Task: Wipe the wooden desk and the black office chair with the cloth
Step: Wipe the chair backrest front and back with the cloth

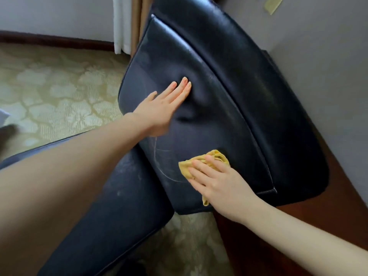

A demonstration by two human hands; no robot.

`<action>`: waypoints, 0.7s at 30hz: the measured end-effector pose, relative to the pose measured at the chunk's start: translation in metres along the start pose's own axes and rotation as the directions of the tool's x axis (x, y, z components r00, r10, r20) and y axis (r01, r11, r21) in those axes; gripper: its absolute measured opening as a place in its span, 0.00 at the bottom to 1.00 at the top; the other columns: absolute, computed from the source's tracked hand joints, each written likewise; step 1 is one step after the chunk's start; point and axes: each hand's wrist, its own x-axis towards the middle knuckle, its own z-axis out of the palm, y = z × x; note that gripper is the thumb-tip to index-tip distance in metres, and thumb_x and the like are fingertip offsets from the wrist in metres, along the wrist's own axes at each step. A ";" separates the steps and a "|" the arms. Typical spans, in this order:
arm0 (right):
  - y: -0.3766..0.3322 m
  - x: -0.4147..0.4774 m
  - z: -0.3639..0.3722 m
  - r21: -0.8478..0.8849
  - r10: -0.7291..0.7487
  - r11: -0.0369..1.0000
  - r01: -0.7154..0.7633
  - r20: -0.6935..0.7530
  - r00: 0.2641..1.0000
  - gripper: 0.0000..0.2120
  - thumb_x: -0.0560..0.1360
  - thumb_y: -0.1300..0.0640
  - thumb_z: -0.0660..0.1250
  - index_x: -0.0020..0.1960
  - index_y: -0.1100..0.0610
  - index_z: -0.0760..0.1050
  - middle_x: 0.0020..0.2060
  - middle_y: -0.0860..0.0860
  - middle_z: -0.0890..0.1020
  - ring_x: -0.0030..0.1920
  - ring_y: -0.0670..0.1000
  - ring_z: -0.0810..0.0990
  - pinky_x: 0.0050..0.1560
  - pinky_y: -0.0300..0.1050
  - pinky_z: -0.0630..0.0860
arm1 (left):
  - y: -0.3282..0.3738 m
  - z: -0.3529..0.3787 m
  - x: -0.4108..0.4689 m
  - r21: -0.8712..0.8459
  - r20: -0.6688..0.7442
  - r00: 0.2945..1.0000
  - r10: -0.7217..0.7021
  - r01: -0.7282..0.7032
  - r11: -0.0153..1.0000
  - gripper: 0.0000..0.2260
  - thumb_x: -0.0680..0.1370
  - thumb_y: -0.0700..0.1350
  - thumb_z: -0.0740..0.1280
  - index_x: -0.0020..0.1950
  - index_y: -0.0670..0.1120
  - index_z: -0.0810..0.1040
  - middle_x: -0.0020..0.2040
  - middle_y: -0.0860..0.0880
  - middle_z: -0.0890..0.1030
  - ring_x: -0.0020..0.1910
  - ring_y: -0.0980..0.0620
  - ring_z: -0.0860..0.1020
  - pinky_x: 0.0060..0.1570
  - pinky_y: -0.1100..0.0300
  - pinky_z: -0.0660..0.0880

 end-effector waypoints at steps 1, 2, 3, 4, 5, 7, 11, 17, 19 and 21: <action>0.010 -0.003 -0.007 0.016 -0.029 0.999 0.029 -0.023 0.999 0.23 0.74 0.58 0.51 0.57 0.56 0.82 0.58 0.54 0.81 0.63 0.56 0.77 0.70 0.54 0.58 | -0.002 -0.001 -0.005 -0.010 -0.003 1.000 -0.031 0.031 0.999 0.44 0.71 0.30 0.57 0.75 0.51 0.30 0.76 0.55 0.32 0.77 0.53 0.38 0.74 0.46 0.50; 0.020 -0.007 -0.012 0.020 -0.028 0.999 0.029 -0.053 0.998 0.22 0.74 0.58 0.52 0.56 0.57 0.82 0.57 0.55 0.81 0.62 0.57 0.77 0.69 0.54 0.58 | 0.001 -0.002 -0.005 -0.009 0.007 0.999 -0.034 0.034 0.999 0.44 0.72 0.30 0.57 0.75 0.51 0.30 0.76 0.55 0.32 0.77 0.53 0.38 0.74 0.47 0.50; 0.030 -0.012 -0.018 0.013 0.011 1.000 -0.010 -0.089 0.996 0.21 0.74 0.59 0.52 0.55 0.57 0.82 0.57 0.55 0.81 0.62 0.57 0.78 0.69 0.54 0.57 | 0.005 -0.002 -0.001 -0.004 0.022 1.000 -0.004 0.004 1.000 0.44 0.72 0.31 0.57 0.75 0.51 0.30 0.76 0.55 0.32 0.77 0.53 0.38 0.74 0.47 0.49; 0.042 -0.011 -0.024 0.008 0.033 0.999 -0.033 -0.117 0.993 0.21 0.74 0.59 0.52 0.55 0.57 0.82 0.57 0.56 0.81 0.61 0.58 0.78 0.69 0.55 0.57 | 0.007 -0.003 0.001 -0.006 0.030 0.999 0.012 -0.012 1.000 0.43 0.73 0.31 0.57 0.75 0.51 0.30 0.76 0.55 0.32 0.77 0.53 0.39 0.74 0.47 0.49; 0.055 -0.003 -0.031 0.009 0.038 0.999 -0.037 -0.139 0.990 0.21 0.74 0.60 0.52 0.55 0.57 0.82 0.58 0.56 0.81 0.62 0.59 0.77 0.69 0.55 0.59 | 0.004 -0.005 -0.001 -0.010 0.034 0.999 0.002 -0.002 1.000 0.43 0.73 0.31 0.57 0.75 0.52 0.30 0.76 0.55 0.32 0.77 0.53 0.39 0.74 0.46 0.49; 0.079 0.021 -0.046 -0.002 0.066 0.998 -0.067 -0.165 0.984 0.22 0.73 0.61 0.51 0.57 0.58 0.81 0.59 0.57 0.80 0.63 0.60 0.76 0.67 0.55 0.60 | -0.008 -0.011 -0.002 -0.046 0.034 0.999 0.010 -0.008 0.999 0.43 0.73 0.30 0.56 0.75 0.52 0.31 0.76 0.56 0.32 0.77 0.53 0.39 0.75 0.47 0.48; 0.105 0.084 -0.061 -0.049 0.139 0.987 -0.151 -0.196 0.971 0.24 0.73 0.60 0.49 0.60 0.57 0.79 0.62 0.56 0.79 0.65 0.62 0.74 0.67 0.56 0.58 | -0.034 -0.016 -0.007 -0.292 0.033 0.994 0.107 -0.093 0.952 0.45 0.70 0.26 0.55 0.77 0.54 0.35 0.77 0.58 0.35 0.76 0.56 0.39 0.74 0.50 0.44; 0.110 0.170 -0.063 -0.055 0.186 0.978 -0.199 -0.183 0.965 0.23 0.75 0.60 0.50 0.61 0.54 0.78 0.63 0.55 0.77 0.67 0.60 0.72 0.68 0.54 0.53 | -0.076 0.013 -0.038 -0.541 -0.082 0.993 -0.084 0.026 0.840 0.43 0.72 0.30 0.57 0.77 0.52 0.36 0.77 0.55 0.36 0.77 0.52 0.39 0.74 0.52 0.42; 0.108 0.197 -0.062 -0.048 0.206 0.975 -0.219 -0.190 0.960 0.19 0.76 0.62 0.55 0.62 0.53 0.78 0.65 0.55 0.76 0.69 0.59 0.68 0.70 0.55 0.52 | -0.088 0.034 -0.054 -0.585 -0.029 0.988 -0.149 0.105 0.804 0.41 0.74 0.33 0.59 0.77 0.50 0.36 0.77 0.53 0.34 0.77 0.50 0.39 0.75 0.50 0.43; 0.098 0.225 -0.058 -0.021 0.234 0.970 -0.240 -0.158 0.959 0.18 0.76 0.63 0.63 0.65 0.52 0.76 0.69 0.55 0.72 0.73 0.60 0.62 0.72 0.56 0.49 | -0.093 0.054 -0.069 -0.641 0.040 0.975 -0.218 0.192 0.743 0.40 0.75 0.35 0.60 0.77 0.49 0.36 0.77 0.52 0.34 0.77 0.49 0.39 0.75 0.48 0.45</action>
